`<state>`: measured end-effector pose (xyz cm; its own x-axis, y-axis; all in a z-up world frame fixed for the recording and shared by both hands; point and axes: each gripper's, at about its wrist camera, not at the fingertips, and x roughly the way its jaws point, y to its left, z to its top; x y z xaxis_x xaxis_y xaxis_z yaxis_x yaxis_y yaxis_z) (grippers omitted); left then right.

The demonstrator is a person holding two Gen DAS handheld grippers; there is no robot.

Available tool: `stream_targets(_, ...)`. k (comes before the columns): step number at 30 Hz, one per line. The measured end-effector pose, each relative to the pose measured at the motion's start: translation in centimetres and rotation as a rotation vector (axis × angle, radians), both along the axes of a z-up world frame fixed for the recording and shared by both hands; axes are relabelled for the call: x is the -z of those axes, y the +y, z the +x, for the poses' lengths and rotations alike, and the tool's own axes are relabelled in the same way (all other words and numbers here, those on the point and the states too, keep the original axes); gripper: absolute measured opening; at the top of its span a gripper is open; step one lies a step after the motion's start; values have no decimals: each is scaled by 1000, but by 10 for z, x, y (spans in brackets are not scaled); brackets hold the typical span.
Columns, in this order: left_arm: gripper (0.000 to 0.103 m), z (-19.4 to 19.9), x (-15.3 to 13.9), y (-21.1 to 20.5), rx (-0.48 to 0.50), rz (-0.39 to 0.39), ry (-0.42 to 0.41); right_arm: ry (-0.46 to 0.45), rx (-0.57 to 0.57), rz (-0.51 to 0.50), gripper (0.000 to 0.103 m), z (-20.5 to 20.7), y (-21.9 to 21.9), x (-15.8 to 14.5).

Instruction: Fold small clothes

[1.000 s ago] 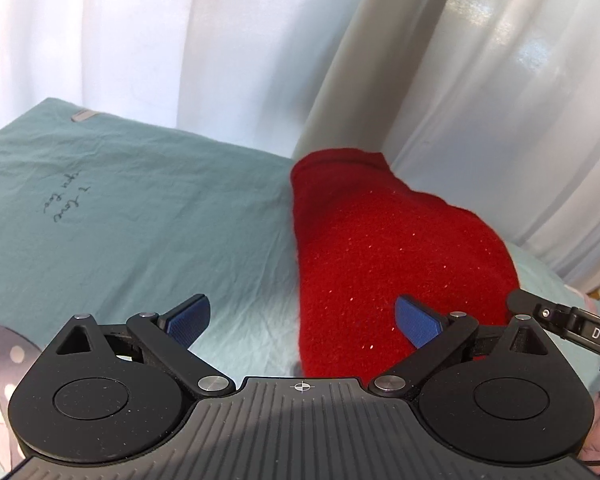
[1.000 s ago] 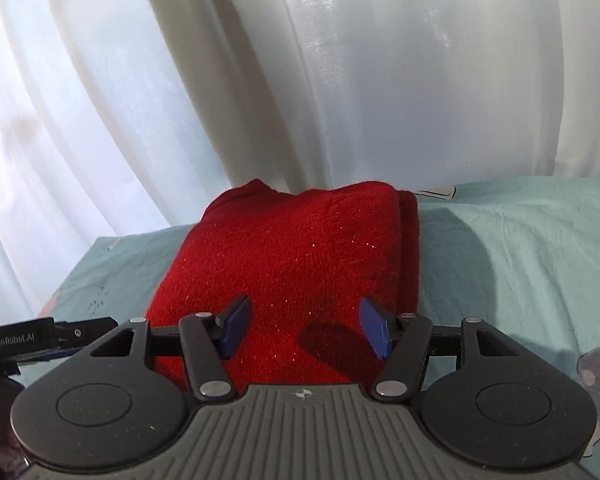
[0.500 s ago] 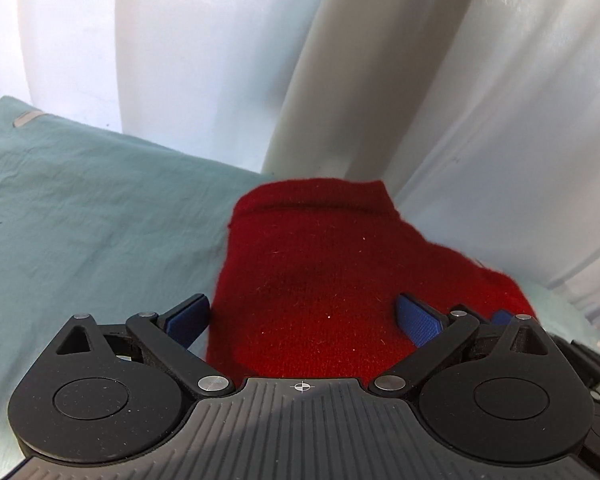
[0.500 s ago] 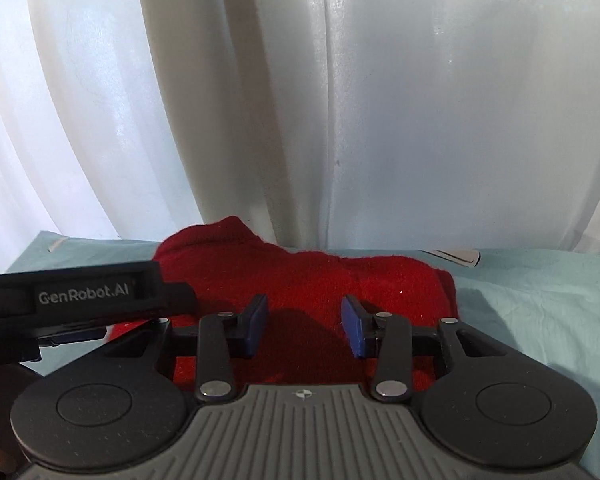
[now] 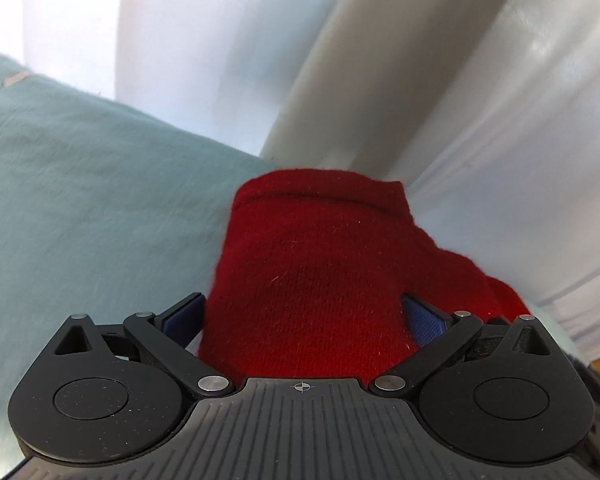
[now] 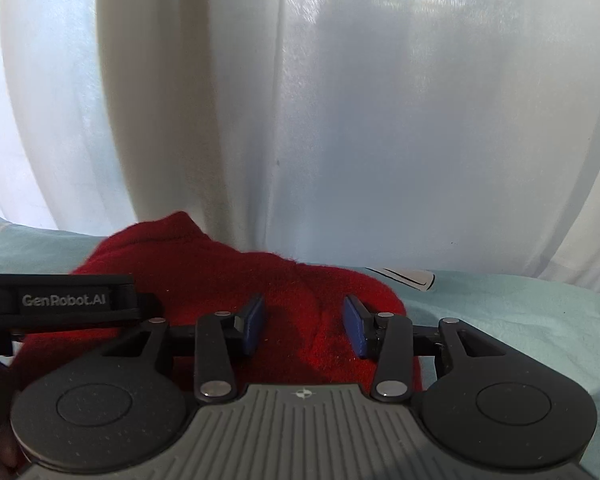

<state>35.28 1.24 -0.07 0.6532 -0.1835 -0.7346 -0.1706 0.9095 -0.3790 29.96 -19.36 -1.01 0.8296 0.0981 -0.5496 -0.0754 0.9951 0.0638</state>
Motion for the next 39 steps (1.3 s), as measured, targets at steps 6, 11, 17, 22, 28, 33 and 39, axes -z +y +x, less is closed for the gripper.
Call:
stream_targets(6,103,-88,-7,25,1,72,-77,-52,-164,-44,43,-78,22,-2)
stream_targets(11,103,-94,3,7,69,242,-152,-84,-191,-234,43,-91,32,14)
stream_targets(17,103,-115,-28,13,117,189,-89,-24,-139,-191,45,-97,33,-6)
stream_targets(22,103,-131,-8,6,147,201,-60,7,-110,-182,49,-129,15,6)
stream_targets(28,103,-141,-11,9,190,272,-33,4,-122,-321,61,-131,14,13)
stream_targets(33,103,-142,5,11,186,259,-4,62,-122,-315,61,-140,-3,24)
stream_targets(39,103,-154,-1,1,219,359,-7,81,-109,-490,78,-141,1,27)
